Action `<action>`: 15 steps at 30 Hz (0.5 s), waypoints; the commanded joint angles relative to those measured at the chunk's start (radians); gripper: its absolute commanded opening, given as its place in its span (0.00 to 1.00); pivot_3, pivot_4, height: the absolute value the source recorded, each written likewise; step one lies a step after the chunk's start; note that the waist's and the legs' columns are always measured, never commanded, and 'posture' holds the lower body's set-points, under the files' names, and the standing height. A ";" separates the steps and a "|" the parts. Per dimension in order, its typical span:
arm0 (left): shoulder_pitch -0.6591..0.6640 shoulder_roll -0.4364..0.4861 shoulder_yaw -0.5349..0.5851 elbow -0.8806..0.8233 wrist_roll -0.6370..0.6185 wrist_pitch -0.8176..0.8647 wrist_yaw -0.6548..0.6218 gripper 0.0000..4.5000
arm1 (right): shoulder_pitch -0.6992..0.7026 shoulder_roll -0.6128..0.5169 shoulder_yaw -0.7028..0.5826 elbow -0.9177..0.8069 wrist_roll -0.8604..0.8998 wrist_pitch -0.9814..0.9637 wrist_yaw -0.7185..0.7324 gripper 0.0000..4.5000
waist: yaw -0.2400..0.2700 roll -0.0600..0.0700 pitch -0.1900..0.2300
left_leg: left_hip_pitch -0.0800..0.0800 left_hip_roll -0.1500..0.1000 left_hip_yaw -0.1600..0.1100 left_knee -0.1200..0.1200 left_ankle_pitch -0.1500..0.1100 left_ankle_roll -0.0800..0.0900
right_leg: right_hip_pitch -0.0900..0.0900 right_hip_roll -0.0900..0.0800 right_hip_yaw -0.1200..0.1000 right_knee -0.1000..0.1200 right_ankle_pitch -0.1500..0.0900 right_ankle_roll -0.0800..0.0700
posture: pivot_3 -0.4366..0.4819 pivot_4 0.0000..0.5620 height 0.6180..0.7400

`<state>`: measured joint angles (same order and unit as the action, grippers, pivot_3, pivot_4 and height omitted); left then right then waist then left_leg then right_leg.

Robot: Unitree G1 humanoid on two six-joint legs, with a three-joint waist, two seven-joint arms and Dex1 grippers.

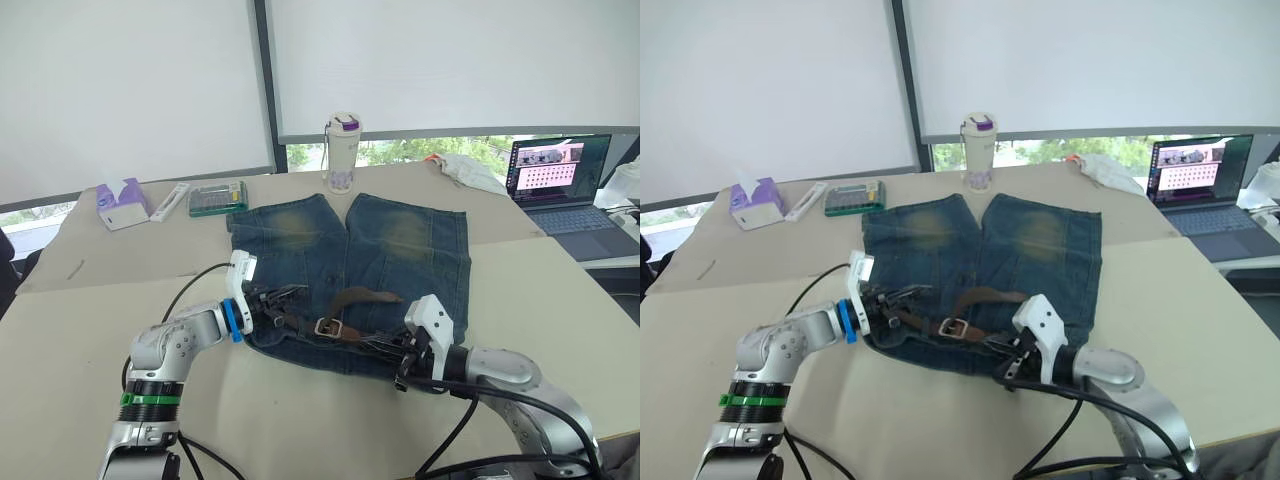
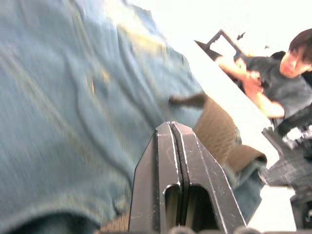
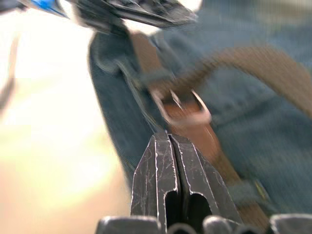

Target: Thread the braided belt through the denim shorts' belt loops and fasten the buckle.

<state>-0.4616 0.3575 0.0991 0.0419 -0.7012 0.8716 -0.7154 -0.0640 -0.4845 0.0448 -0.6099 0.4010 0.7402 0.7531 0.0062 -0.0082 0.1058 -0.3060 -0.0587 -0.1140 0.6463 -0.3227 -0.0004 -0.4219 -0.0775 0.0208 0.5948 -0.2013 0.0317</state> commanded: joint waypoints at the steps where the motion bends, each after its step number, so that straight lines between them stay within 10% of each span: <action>1: -0.025 -0.017 -0.043 -0.012 0.028 -0.030 -0.008 0.01 | 0.001 -0.001 -0.018 -0.072 0.033 0.013 -0.044 0.00 | 0.001 0.000 0.000 | 0.000 0.000 0.000 0.000 0.000 -0.001 | 0.000 0.000 0.000 0.000 0.000 0.000 | 0.48 0.27 1.00; 15: 0.071 0.021 -0.420 0.117 0.415 -0.350 -0.092 0.01 | 0.051 -0.076 0.031 -0.073 -0.026 0.002 -0.155 0.00 | 0.005 0.000 0.000 | 0.000 0.001 0.001 0.000 0.001 -0.002 | 0.001 0.000 0.000 0.000 0.000 0.000 | 0.48 0.27 1.00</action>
<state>-0.4235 0.3592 -0.2555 0.0890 -0.3792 0.5730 -0.8068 -0.0123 -0.5630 0.1046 -0.6485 0.3643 0.7523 0.6065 0.0116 -0.0086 0.1062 -0.3050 -0.0582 -0.1127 0.6462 -0.3217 -0.0020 -0.4194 -0.0772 0.0212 0.5944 -0.2015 0.0318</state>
